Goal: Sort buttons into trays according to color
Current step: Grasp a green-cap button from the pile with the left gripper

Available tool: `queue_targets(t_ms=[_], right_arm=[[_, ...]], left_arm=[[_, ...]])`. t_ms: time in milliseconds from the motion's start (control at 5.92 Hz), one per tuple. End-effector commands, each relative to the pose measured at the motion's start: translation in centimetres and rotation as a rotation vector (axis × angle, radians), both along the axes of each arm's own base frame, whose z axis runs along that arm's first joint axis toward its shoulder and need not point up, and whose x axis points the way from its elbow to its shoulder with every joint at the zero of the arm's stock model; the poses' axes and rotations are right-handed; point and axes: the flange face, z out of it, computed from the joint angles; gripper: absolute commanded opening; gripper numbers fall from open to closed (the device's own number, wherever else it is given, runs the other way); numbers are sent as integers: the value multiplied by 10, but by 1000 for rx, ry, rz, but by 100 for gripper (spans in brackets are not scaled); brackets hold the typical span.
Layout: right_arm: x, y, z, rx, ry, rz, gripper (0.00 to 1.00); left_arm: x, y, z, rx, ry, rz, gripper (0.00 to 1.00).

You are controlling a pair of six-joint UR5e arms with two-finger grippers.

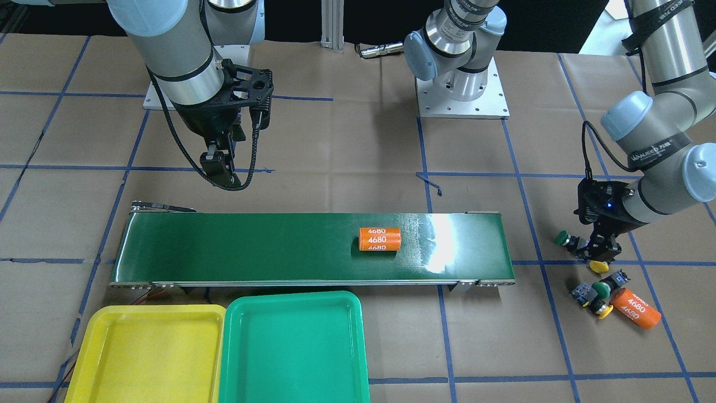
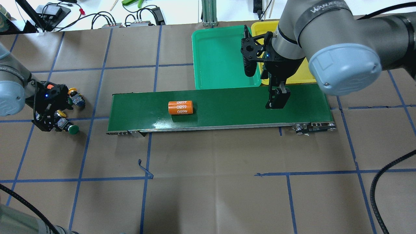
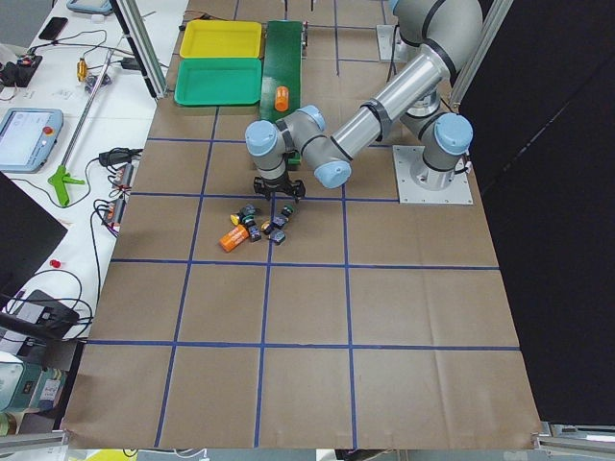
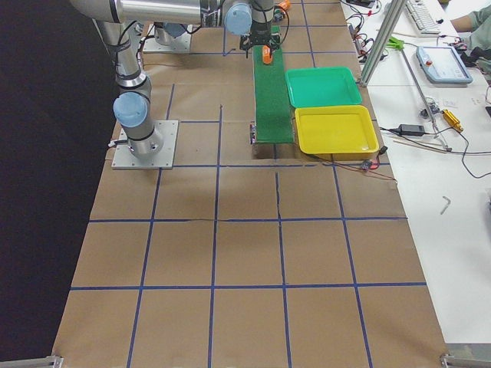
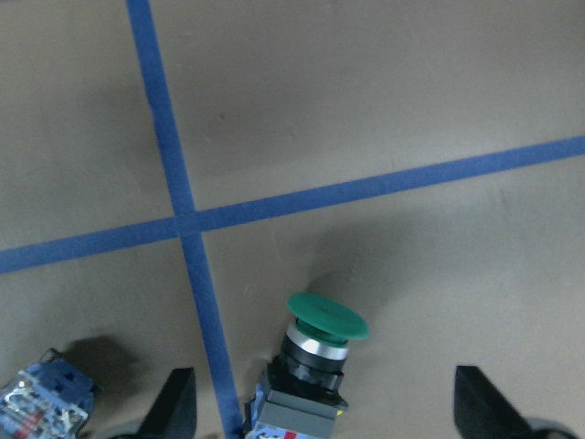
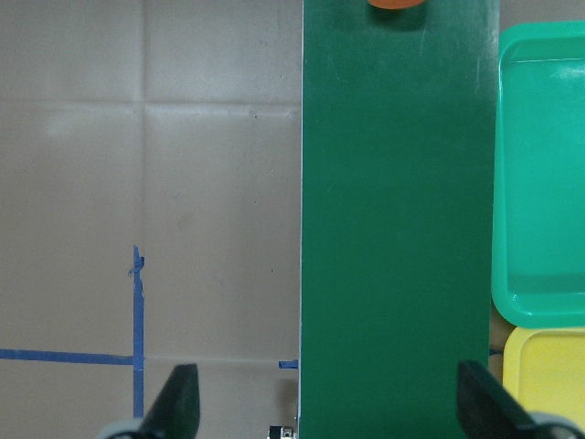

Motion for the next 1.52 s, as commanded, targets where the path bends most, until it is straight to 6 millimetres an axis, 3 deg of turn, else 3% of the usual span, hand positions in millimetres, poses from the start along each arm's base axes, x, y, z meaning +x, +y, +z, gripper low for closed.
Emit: queue_targets(t_ms=[0,338,507,676,845,1183,1352], right_arm=[[-1,1,-2,4,6,-2,100],[-1,3,-9,4,8,-3,100],[-1,2,-9,4,8,-3,100],[-1,2,-9,4,8,-3,100],[-1,2,-9,4,6,-3,100],[-1,1,-8,-2,7,-18,100],[-1,1,-8,-4,6,-18,100]], left_arm=[[15,-2,-26,1,10,-31,98],[18,-5,-45,2,11,-27,97],[18,-6,-51,-1,16,-27,79],[18,-6,-52,3,11,-17,23],[18,-7,-41,-10,-11,30,0],[-2,-14,-4,-20,-35,146,0],[-38,-20,35,-12,-43,202,0]])
